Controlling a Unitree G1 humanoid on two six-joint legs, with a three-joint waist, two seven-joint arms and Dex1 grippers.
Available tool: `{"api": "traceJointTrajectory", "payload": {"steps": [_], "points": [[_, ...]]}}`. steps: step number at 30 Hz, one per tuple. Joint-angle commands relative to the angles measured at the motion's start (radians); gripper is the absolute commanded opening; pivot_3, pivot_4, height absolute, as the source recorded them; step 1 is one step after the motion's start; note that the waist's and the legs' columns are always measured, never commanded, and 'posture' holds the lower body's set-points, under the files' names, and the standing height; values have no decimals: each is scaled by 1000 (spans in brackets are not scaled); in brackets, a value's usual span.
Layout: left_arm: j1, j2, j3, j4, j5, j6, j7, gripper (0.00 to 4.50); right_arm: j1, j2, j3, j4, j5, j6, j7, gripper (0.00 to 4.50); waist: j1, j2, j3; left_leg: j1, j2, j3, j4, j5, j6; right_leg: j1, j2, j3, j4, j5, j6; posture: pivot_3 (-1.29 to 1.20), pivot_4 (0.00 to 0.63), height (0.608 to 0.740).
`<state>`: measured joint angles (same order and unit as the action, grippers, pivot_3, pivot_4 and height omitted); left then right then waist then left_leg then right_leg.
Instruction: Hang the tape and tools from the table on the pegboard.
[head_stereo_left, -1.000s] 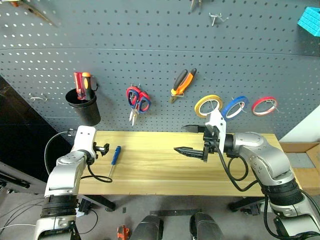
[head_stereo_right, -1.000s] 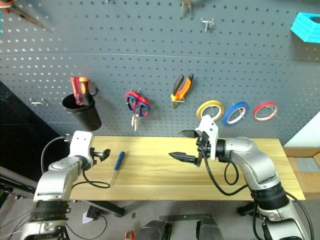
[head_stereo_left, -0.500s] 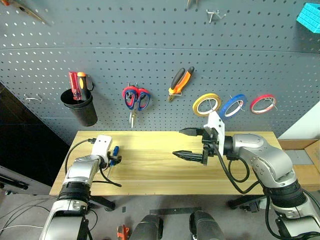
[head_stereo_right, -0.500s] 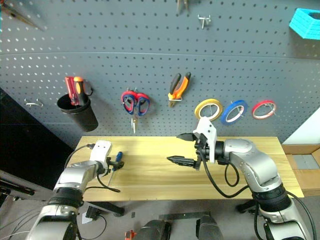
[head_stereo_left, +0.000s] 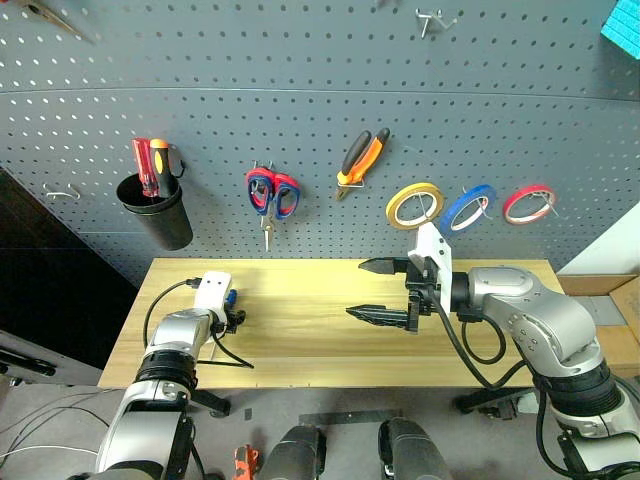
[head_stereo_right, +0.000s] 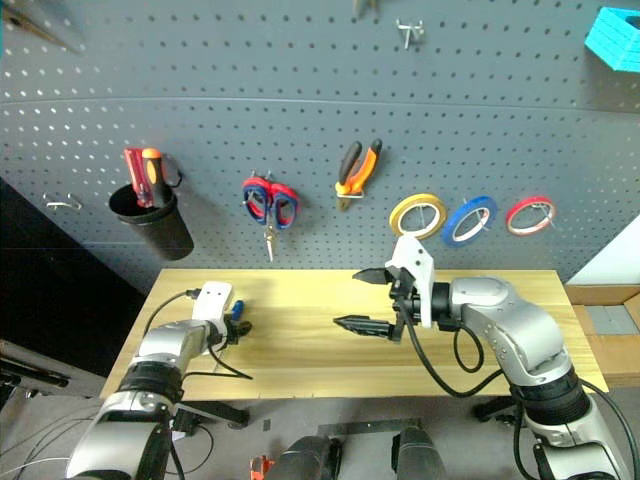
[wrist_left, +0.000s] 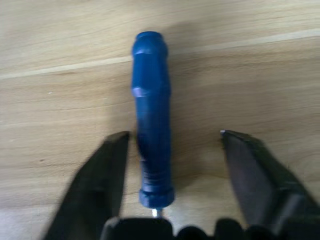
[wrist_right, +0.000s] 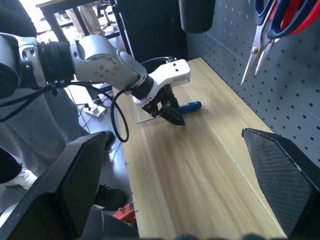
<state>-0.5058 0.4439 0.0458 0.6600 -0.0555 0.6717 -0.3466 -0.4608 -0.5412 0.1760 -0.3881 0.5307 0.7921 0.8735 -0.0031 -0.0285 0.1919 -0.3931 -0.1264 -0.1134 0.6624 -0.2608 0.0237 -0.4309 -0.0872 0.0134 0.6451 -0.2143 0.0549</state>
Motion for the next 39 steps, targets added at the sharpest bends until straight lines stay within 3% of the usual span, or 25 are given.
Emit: {"api": "traceJointTrajectory", "payload": {"steps": [1, 4, 7, 10, 11, 13, 18, 23, 29, 34, 39], "points": [[75, 16, -1, -126, -3, 71, -13, 1342, -18, -6, -21, -32, 17, -5, -4, 4500, -4, 0, 3, 0, 0, 0, 0, 0, 0, 0, 0, 0, 0, 0, 0, -13, 255, 740], [183, 40, 39, -411, -32, 106, -23, 473, -27, 0, -18, -9, 7, -26, 1, 4500, -11, 0, 8, 0, 0, 0, -1, 0, 0, -1, 0, 1, 0, 0, 0, 7, 233, 740], [351, 61, 81, -792, -89, 51, -73, 470, -58, 18, -14, 28, 1, -63, 15, 4500, -18, -2, 9, -7, 1, 1, -1, 2, -4, -8, 0, 1, 1, 0, -1, 21, 214, 740], [459, -1, 191, -1009, -159, -183, -79, 470, -97, 53, -12, 67, 16, -107, 43, 4500, -1, -1, 9, -7, 1, 1, -1, 2, -4, -8, 0, 1, 0, 0, -1, 59, 191, 740], [481, -40, 239, -1068, -196, -296, -81, 470, -112, 68, -17, 76, 29, -119, 56, 4500, 4, -1, 9, -7, 1, 1, -1, 2, -4, -8, 0, 1, 0, 0, -1, 70, 186, 740], [491, -73, 306, -1149, -215, -356, -41, 470, -139, 92, -21, 98, 38, -138, 73, 4500, 14, -2, 9, -6, 1, 1, 0, 2, -4, -7, 0, 0, -1, 0, -1, 86, 175, 740], [388, -9, 380, -1220, -213, -364, 11, 470, -185, 129, -34, 163, 44, -172, 104, 4500, 37, -3, 7, -6, 1, 1, 0, 2, -5, -6, 0, 0, -1, 0, -1, 125, 148, 740], [148, 110, 443, -1147, -248, -362, 36, 470, -222, 146, -20, 213, 29, -209, 134, 4500, 58, -7, 4, -6, 0, 1, 1, 3, -5, -7, 1, -4, 0, 0, 0, 138, 130, 740], [-102, 169, 410, -827, -222, -520, 8, 470, -251, 169, -7, 239, 11, -230, 135, 4500, 62, -8, 1, -6, 0, 3, 0, 3, -6, -7, 2, -4, 0, 1, 0, 125, 117, 740], [-189, 155, 369, -554, -167, -689, 11, 470, -247, 173, -7, 219, 3, -220, 116, 4500, 56, -9, 1, -6, 0, 2, 0, 4, -7, -9, 2, -4, 0, 1, -1, 98, 123, 740], [-181, 111, 340, -353, -124, -852, 37, 470, -224, 163, -6, 182, 4, -202, 93, 4500, 51, -9, 1, -7, 0, 3, 1, 4, -7, -9, 2, -4, 0, 1, -1, 65, 127, 740]]}}
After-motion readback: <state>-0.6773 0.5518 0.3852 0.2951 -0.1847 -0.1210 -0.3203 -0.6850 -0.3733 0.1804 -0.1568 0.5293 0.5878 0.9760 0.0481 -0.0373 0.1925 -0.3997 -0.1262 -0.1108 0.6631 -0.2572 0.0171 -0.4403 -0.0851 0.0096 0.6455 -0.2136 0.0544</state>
